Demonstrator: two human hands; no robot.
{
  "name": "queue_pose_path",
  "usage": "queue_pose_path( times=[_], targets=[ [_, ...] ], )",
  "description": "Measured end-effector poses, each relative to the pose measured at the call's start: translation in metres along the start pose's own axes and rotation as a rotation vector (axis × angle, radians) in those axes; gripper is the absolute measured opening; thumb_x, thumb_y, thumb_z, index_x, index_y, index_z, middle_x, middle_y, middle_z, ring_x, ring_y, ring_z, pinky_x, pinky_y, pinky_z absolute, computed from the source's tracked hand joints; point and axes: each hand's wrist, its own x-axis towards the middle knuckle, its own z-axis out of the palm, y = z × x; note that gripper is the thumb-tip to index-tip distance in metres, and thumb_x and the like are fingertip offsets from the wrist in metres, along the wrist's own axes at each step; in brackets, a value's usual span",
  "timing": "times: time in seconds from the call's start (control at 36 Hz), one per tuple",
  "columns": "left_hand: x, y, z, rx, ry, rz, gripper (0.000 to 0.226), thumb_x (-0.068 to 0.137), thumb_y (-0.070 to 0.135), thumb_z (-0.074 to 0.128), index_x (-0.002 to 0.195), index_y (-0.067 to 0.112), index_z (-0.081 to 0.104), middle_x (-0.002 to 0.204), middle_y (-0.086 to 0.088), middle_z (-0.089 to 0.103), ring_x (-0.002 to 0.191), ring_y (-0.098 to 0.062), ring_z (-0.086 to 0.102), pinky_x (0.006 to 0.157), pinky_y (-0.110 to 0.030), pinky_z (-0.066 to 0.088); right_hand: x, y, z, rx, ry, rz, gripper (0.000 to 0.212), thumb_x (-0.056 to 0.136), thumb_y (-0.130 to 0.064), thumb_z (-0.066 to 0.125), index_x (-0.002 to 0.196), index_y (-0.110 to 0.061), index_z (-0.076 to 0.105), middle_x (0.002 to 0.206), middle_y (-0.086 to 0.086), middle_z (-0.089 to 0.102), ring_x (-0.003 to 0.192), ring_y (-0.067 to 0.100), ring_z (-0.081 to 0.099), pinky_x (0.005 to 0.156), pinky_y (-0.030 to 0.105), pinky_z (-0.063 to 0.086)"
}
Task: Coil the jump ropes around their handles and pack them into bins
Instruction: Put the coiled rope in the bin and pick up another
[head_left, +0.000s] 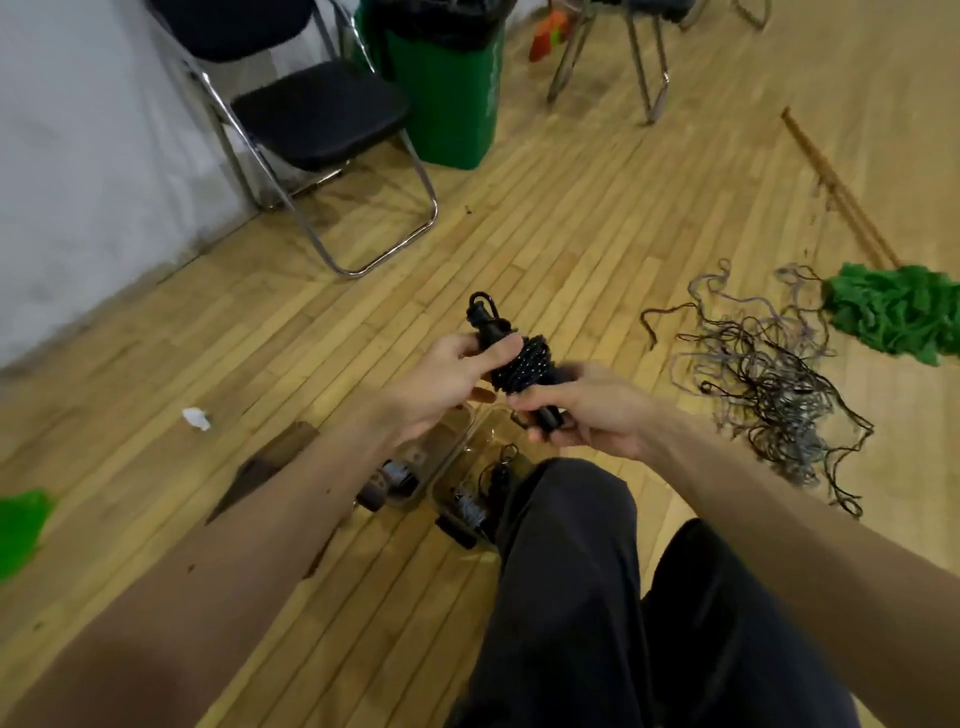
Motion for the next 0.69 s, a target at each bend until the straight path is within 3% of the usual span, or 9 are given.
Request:
queue_pose_path(
  times=[0.06, 0.14, 0.22, 0.28, 0.36, 0.42, 0.53, 0.64, 0.69],
  targets=[
    [0.013, -0.013, -0.024, -0.033, 0.021, -0.054, 0.058, 0.086, 0.056, 0.065, 0.123, 0.011, 0.066, 0.117, -0.006, 0.073, 0.112, -0.020, 0.068, 0.100, -0.040, 0.051, 0.029, -0.007, 0.013, -0.078, 0.015, 0.011, 0.065, 0.081, -0.015, 0.083, 0.133, -0.009, 0.044, 0.082, 0.008, 0.068, 0.056, 0.014, 0.064, 0.044, 0.022, 0.046],
    [0.030, -0.035, -0.058, -0.124, 0.098, -0.096, 0.048, 0.093, 0.039, 0.060, 0.124, 0.002, 0.063, 0.119, -0.012, 0.071, 0.112, -0.022, 0.068, 0.098, -0.037, 0.054, 0.073, -0.013, 0.032, -0.286, 0.008, -0.019, 0.063, 0.083, -0.023, 0.082, 0.131, -0.017, 0.041, 0.081, 0.007, 0.069, 0.049, 0.008, 0.059, 0.042, 0.020, 0.043],
    [0.041, -0.058, -0.082, -0.149, 0.120, -0.150, 0.038, 0.098, 0.026, 0.059, 0.124, -0.002, 0.063, 0.118, -0.012, 0.072, 0.112, -0.022, 0.068, 0.099, -0.037, 0.053, 0.111, -0.010, 0.036, -0.450, -0.006, -0.069, 0.067, 0.084, -0.038, 0.080, 0.137, -0.018, 0.044, 0.100, 0.006, 0.070, 0.073, 0.012, 0.067, 0.058, 0.023, 0.053],
    [0.052, -0.078, -0.094, -0.120, 0.156, -0.181, 0.035, 0.097, 0.023, 0.063, 0.124, 0.001, 0.065, 0.115, -0.007, 0.074, 0.108, -0.018, 0.070, 0.096, -0.033, 0.055, 0.141, -0.004, 0.033, -0.586, -0.032, -0.066, 0.071, 0.085, -0.049, 0.075, 0.141, -0.017, 0.046, 0.111, 0.001, 0.065, 0.092, 0.015, 0.067, 0.077, 0.029, 0.058],
    [0.071, -0.114, -0.105, -0.096, 0.233, -0.205, 0.021, 0.095, 0.018, 0.066, 0.115, 0.010, 0.065, 0.109, -0.004, 0.075, 0.099, -0.014, 0.072, 0.078, -0.022, 0.057, 0.186, 0.011, 0.033, -0.679, -0.091, -0.058, 0.076, 0.088, -0.054, 0.070, 0.150, -0.023, 0.041, 0.136, 0.000, 0.056, 0.118, 0.019, 0.058, 0.098, 0.032, 0.049],
    [0.087, -0.145, -0.113, -0.084, 0.294, -0.256, 0.025, 0.093, 0.019, 0.070, 0.116, 0.013, 0.062, 0.109, -0.004, 0.074, 0.099, -0.014, 0.072, 0.080, -0.023, 0.057, 0.219, 0.026, 0.039, -0.706, -0.136, -0.080, 0.073, 0.091, -0.049, 0.068, 0.153, -0.028, 0.037, 0.143, 0.000, 0.053, 0.125, 0.020, 0.054, 0.102, 0.031, 0.044],
    [0.120, -0.208, -0.132, -0.059, 0.423, -0.368, 0.049, 0.084, 0.029, 0.080, 0.125, 0.009, 0.063, 0.117, -0.009, 0.071, 0.109, -0.021, 0.069, 0.100, -0.042, 0.054, 0.280, 0.063, 0.057, -0.763, -0.245, -0.043, 0.073, 0.094, -0.038, 0.067, 0.156, -0.031, 0.029, 0.149, -0.002, 0.048, 0.130, 0.017, 0.049, 0.096, 0.022, 0.036],
    [0.147, -0.263, -0.142, -0.037, 0.467, -0.449, 0.026, 0.090, 0.023, 0.075, 0.112, 0.014, 0.063, 0.118, -0.008, 0.068, 0.112, -0.020, 0.064, 0.103, -0.038, 0.051, 0.330, 0.097, 0.066, -0.781, -0.329, 0.021, 0.072, 0.098, -0.023, 0.061, 0.159, -0.026, 0.023, 0.150, 0.001, 0.046, 0.125, 0.017, 0.049, 0.086, 0.017, 0.034],
    [0.161, -0.291, -0.146, -0.031, 0.500, -0.493, 0.029, 0.092, 0.020, 0.072, 0.117, 0.013, 0.060, 0.120, -0.008, 0.066, 0.114, -0.021, 0.062, 0.105, -0.040, 0.049, 0.356, 0.116, 0.070, -0.749, -0.343, 0.028, 0.066, 0.099, -0.014, 0.058, 0.157, -0.020, 0.027, 0.144, 0.008, 0.050, 0.116, 0.020, 0.053, 0.082, 0.021, 0.042]
  ],
)
